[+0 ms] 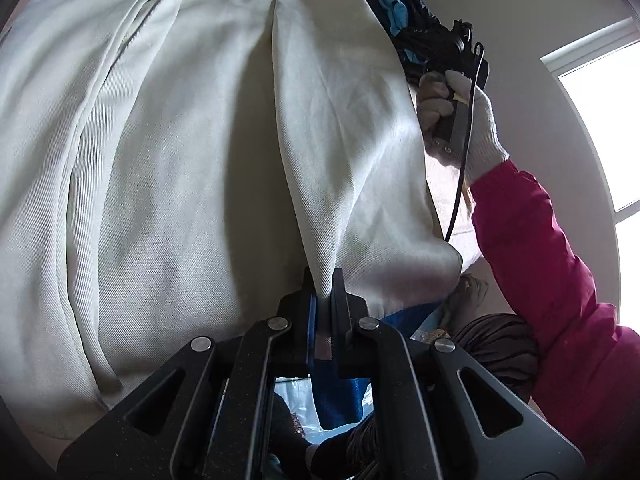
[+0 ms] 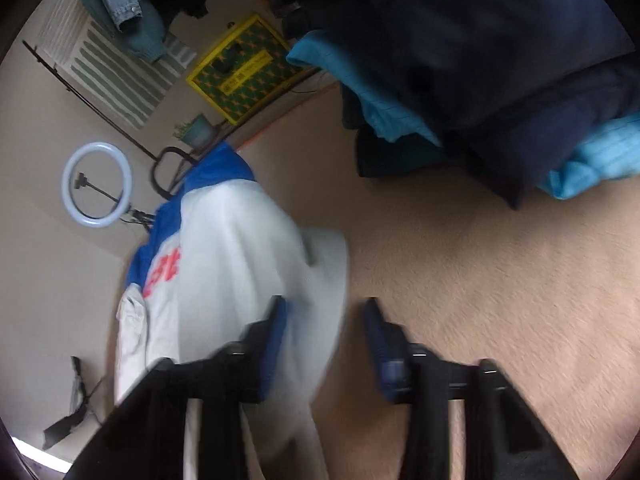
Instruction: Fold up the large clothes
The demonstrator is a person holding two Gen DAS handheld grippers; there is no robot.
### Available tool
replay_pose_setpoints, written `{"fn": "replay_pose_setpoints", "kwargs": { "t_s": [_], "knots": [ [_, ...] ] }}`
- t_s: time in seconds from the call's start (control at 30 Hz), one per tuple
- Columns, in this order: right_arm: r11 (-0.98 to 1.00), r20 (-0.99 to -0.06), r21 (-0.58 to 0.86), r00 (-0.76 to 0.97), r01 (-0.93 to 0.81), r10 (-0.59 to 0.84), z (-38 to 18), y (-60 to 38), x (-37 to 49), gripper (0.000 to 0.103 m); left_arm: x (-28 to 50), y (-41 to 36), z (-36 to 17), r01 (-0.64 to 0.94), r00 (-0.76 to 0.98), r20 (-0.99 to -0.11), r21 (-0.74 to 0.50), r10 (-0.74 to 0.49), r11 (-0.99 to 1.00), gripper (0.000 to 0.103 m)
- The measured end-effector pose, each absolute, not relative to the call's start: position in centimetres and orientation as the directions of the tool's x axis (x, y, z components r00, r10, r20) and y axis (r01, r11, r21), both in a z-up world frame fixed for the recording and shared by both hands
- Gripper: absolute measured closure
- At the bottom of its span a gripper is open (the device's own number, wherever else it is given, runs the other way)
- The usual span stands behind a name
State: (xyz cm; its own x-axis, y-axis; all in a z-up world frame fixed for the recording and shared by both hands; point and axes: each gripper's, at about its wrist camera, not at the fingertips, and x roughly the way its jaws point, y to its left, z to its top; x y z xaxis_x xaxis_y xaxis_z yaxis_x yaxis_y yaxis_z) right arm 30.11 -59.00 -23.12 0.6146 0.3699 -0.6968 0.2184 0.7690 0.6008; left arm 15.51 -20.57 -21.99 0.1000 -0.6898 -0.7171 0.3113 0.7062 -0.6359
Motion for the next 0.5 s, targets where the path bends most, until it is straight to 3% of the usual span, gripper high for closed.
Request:
{"fn": "replay_pose_setpoints", "kwargs": {
  "t_s": [0.1, 0.2, 0.3, 0.37, 0.43, 0.5],
  "knots": [
    [0.849, -0.725, 0.495, 0.628, 0.188, 0.283, -20.4, -58.5, 30.9, 0.101, 15.0, -20.2, -21.8, 0.297, 0.084, -0.698, -0.663, -0.711, 0.687, 0.101],
    [0.905, -0.72, 0.392, 0.667, 0.164, 0.191, -17.4, -58.3, 31.7, 0.102, 13.9, -20.8, -21.7, 0.312, 0.078, -0.696, -0.663, -0.714, 0.681, 0.101],
    [0.913, -0.755, 0.352, 0.639, 0.207, 0.146, -18.6, -58.2, 32.8, 0.1, 13.5, -21.8, -22.6, 0.331, 0.076, -0.723, -0.631, -0.686, 0.702, 0.101],
    [0.924, -0.799, 0.318, 0.585, 0.212, 0.14, -19.9, -57.8, 33.1, 0.093, 13.4, -21.8, -22.6, 0.33, 0.072, -0.718, -0.638, -0.693, 0.695, 0.101],
    [0.928, -0.803, 0.302, 0.583, 0.219, 0.124, -19.5, -58.3, 32.5, 0.073, 13.4, -21.8, -22.2, 0.343, 0.077, -0.72, -0.63, -0.69, 0.696, 0.101],
    [0.903, -0.767, 0.374, 0.618, 0.213, 0.172, -18.1, -59.5, 31.1, 0.07, 13.3, -21.5, -22.0, 0.338, 0.068, -0.71, -0.645, -0.701, 0.686, 0.099]
  ]
}}
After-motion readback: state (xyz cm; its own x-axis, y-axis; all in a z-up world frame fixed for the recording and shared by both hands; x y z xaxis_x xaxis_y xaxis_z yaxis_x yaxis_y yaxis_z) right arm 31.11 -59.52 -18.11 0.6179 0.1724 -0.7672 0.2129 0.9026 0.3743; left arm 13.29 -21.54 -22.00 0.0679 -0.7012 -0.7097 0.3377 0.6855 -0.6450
